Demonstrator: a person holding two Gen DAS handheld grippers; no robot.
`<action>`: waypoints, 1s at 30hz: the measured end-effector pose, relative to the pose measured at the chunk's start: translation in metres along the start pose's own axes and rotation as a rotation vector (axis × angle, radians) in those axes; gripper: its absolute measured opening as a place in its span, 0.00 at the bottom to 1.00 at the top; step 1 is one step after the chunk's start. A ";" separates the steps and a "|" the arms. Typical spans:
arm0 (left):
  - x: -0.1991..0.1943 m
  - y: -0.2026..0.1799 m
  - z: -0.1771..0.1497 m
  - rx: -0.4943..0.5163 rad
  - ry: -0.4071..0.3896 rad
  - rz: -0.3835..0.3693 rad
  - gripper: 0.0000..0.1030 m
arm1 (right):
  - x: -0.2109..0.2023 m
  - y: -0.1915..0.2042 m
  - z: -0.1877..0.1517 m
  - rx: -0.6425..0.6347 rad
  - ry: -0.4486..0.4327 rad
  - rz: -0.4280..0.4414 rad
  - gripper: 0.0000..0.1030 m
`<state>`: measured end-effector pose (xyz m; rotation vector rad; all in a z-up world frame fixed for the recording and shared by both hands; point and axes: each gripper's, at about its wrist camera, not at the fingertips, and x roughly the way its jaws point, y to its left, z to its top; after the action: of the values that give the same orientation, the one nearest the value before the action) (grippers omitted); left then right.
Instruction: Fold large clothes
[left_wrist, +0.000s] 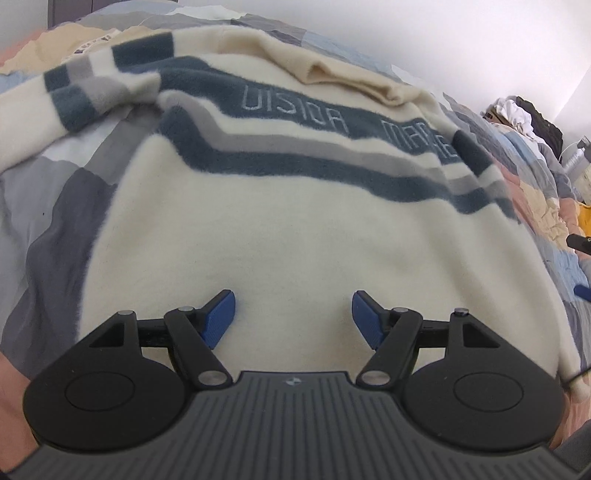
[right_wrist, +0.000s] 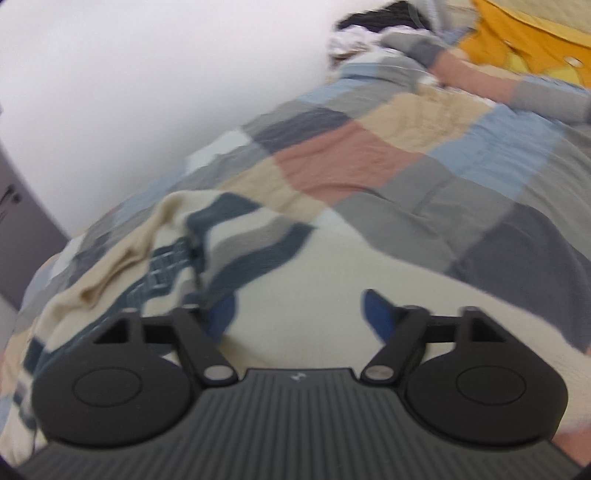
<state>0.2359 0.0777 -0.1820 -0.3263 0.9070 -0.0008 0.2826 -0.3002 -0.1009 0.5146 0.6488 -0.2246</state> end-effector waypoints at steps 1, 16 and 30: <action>-0.001 0.000 0.000 -0.002 -0.002 -0.002 0.72 | 0.003 -0.005 0.000 0.026 0.002 -0.018 0.84; -0.010 0.003 0.010 0.012 -0.056 0.002 0.72 | 0.043 -0.052 0.032 0.131 0.076 -0.189 0.83; -0.021 0.016 0.015 -0.058 -0.088 -0.033 0.72 | 0.066 -0.108 0.029 -0.101 0.260 -0.189 0.86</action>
<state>0.2327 0.1002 -0.1615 -0.3921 0.8152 0.0091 0.3112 -0.4098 -0.1644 0.3887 0.9595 -0.3037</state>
